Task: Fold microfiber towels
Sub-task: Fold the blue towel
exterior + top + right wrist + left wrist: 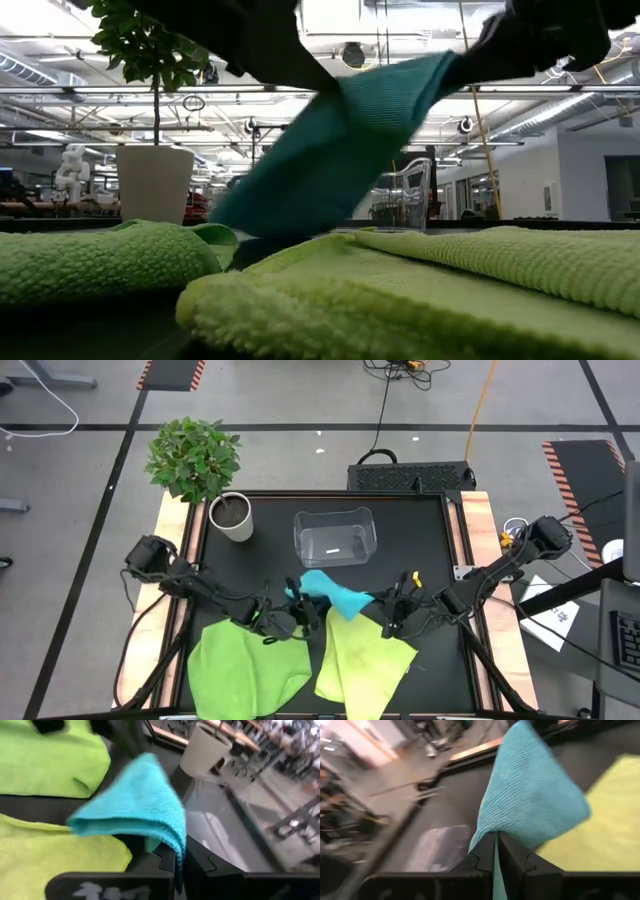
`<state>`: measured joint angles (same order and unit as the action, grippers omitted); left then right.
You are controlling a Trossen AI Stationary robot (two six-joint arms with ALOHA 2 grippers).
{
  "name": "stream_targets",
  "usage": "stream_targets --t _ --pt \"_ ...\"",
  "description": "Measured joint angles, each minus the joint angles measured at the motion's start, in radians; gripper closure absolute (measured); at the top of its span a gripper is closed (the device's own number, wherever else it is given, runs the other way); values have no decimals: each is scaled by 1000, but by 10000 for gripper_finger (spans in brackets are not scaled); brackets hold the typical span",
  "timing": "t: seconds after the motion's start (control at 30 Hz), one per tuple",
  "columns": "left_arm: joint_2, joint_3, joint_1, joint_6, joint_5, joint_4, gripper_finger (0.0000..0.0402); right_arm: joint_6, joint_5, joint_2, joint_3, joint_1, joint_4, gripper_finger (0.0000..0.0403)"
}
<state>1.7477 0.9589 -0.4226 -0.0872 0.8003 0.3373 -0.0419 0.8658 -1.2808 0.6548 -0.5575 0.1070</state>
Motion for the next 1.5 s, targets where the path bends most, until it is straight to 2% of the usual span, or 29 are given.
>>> stream_targets --t 0.13,0.4,0.67,0.87,1.0,1.13,1.5 --pt "0 -33 -10 95 -105 2 381 -137 -33 0 -44 -17 -4 399" --pt "0 -38 -38 142 -297 19 378 -411 -60 0 -112 -82 0 399" --pt "11 -37 16 213 -303 -72 378 -584 -61 0 -158 -120 -4 399" --pt "87 -37 112 274 -319 -101 378 -601 -63 0 -161 -133 1 399" --pt "134 -37 165 310 -364 -94 378 -591 -72 0 -161 -134 10 399" --pt "150 -37 177 303 -383 -91 378 -580 -113 0 -161 -134 19 399" --pt "151 -37 179 293 -391 -94 378 -547 -116 -1 -161 -137 50 399"
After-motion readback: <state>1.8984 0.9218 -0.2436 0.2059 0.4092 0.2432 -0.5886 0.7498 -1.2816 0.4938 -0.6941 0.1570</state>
